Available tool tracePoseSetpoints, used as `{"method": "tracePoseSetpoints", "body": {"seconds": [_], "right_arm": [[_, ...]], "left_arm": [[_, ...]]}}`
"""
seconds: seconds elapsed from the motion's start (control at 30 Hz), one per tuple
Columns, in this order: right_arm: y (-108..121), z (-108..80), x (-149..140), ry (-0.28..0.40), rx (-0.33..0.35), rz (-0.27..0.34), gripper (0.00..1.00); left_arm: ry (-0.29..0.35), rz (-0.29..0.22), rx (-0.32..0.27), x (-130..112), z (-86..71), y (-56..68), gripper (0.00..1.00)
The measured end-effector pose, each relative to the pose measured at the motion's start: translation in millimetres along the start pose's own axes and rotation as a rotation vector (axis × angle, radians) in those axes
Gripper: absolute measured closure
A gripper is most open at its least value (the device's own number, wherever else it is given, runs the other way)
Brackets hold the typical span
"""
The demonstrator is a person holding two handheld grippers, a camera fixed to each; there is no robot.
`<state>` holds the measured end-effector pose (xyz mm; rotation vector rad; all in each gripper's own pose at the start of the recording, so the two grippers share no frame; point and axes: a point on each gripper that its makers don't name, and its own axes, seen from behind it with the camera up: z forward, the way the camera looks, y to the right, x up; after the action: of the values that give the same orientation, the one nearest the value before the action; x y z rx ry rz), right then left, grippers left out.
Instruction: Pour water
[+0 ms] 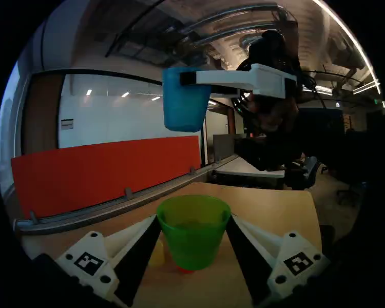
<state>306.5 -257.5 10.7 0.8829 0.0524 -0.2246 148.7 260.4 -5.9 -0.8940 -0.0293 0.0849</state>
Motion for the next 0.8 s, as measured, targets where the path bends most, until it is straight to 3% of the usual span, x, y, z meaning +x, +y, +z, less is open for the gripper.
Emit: {"method": "tracePoseSetpoints", "body": {"seconds": [0.2,0.47,0.8], "right_arm": [[3,-2.6,-6,-0.013,-0.004,0.080,0.08],[7,-10.8,-19,-0.034,-0.017,0.107,0.08],[14,-34.3,-49,-0.063,-0.050,0.121,0.08]], "left_arm": [[-0.001,0.003,0.003,0,-0.1,-1.2,0.14],[-0.009,0.009,0.017,-2,-2.5,-6.6,0.14],[-0.027,0.016,0.056,-8,-13.8,-22.5,0.14]]}}
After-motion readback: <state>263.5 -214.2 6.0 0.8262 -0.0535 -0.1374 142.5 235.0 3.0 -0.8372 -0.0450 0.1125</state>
